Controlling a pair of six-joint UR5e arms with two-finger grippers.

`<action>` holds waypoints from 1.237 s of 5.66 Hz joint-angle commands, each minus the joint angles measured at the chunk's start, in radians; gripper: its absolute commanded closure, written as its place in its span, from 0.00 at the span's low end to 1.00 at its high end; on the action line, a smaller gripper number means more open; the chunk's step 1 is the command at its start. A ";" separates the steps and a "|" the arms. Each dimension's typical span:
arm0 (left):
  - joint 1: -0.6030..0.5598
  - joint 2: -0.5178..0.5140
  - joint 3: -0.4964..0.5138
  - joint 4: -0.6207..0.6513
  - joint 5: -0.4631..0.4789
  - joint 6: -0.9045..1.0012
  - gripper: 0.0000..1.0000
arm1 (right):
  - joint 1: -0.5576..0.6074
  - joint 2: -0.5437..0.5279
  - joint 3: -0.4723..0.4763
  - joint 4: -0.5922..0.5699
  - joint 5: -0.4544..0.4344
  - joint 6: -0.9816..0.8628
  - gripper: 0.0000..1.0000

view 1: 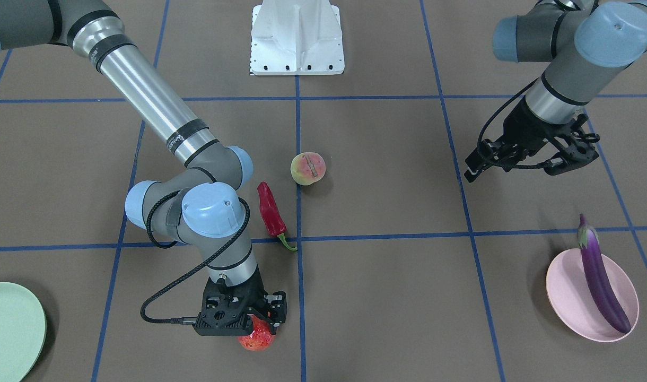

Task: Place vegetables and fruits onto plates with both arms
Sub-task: 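Lower the right gripper and close it on the red-yellow pomegranate, then carry the pomegranate with the right gripper onto the pale green plate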

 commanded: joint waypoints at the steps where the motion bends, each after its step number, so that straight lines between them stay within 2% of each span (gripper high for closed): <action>1: 0.002 -0.004 0.004 0.000 -0.007 0.000 0.00 | 0.051 -0.089 0.181 -0.073 0.018 -0.013 1.00; 2: 0.003 -0.007 0.011 -0.001 -0.012 0.000 0.00 | 0.121 -0.234 0.368 -0.145 0.088 -0.116 1.00; 3: 0.005 -0.012 0.014 -0.001 -0.015 0.000 0.00 | 0.187 -0.313 0.427 -0.158 0.139 -0.172 1.00; 5: 0.006 -0.016 0.017 0.000 -0.015 0.000 0.00 | 0.359 -0.419 0.423 -0.158 0.272 -0.337 1.00; 6: 0.014 -0.016 0.018 0.000 -0.013 -0.002 0.00 | 0.384 -0.473 0.413 -0.156 0.271 -0.342 1.00; 7: 0.014 -0.016 0.020 -0.001 -0.013 -0.002 0.00 | 0.403 -0.481 0.359 -0.158 0.270 -0.340 1.00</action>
